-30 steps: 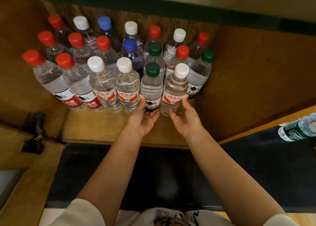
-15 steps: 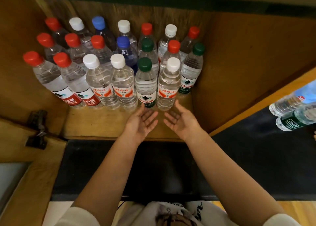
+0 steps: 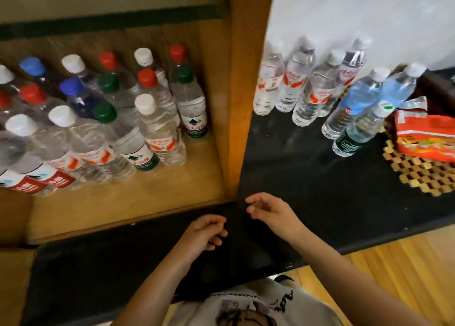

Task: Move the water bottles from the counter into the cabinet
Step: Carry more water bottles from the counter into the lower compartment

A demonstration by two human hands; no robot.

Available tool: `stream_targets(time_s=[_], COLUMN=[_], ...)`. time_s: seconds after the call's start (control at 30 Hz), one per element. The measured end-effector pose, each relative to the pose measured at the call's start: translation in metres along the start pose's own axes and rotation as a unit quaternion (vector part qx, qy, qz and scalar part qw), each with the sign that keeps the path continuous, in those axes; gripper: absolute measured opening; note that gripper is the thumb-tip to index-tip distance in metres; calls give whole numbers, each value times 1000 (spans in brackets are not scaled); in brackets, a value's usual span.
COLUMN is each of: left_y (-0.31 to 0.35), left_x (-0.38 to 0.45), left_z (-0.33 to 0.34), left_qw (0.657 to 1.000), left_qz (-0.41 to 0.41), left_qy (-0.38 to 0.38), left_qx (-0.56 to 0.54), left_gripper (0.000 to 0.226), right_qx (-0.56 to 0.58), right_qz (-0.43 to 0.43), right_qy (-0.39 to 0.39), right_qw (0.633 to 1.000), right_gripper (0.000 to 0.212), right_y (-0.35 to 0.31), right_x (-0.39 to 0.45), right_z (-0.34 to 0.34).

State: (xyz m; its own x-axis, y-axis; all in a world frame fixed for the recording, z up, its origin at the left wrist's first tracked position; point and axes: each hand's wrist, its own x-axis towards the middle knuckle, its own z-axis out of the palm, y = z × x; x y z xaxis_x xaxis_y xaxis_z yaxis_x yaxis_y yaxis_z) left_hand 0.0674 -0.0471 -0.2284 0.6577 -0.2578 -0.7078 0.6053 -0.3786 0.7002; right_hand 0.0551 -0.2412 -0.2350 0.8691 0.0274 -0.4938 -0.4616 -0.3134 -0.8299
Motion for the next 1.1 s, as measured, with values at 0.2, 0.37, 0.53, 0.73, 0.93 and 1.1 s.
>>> stream_targets(time_s=[0.2, 0.37, 0.53, 0.73, 0.93, 1.1], left_y=[36, 90, 152, 212, 248, 266], left_x=[25, 58, 101, 146, 177, 200], left_z=[58, 100, 116, 104, 93, 80], left_qw=[990, 987, 983, 922, 868, 858], left_qz=[18, 67, 154, 164, 109, 116], left_qy=[-82, -58, 101, 326, 415, 431], left_qx=[113, 136, 16, -130, -250, -255], left_gripper=[15, 17, 51, 81, 95, 93], right_qx=[-8, 29, 63, 95, 149, 174], right_qz=[-6, -22, -37, -81, -97, -86], right_qy=[112, 200, 255, 276, 336, 357], right_qw=[994, 979, 964, 953, 925, 914], right_gripper=[18, 20, 38, 71, 100, 96], right_y=[28, 29, 6, -26, -38, -36], right_x=[-2, 22, 59, 106, 142, 165], right_z=[-76, -136, -178, -191, -186, -186])
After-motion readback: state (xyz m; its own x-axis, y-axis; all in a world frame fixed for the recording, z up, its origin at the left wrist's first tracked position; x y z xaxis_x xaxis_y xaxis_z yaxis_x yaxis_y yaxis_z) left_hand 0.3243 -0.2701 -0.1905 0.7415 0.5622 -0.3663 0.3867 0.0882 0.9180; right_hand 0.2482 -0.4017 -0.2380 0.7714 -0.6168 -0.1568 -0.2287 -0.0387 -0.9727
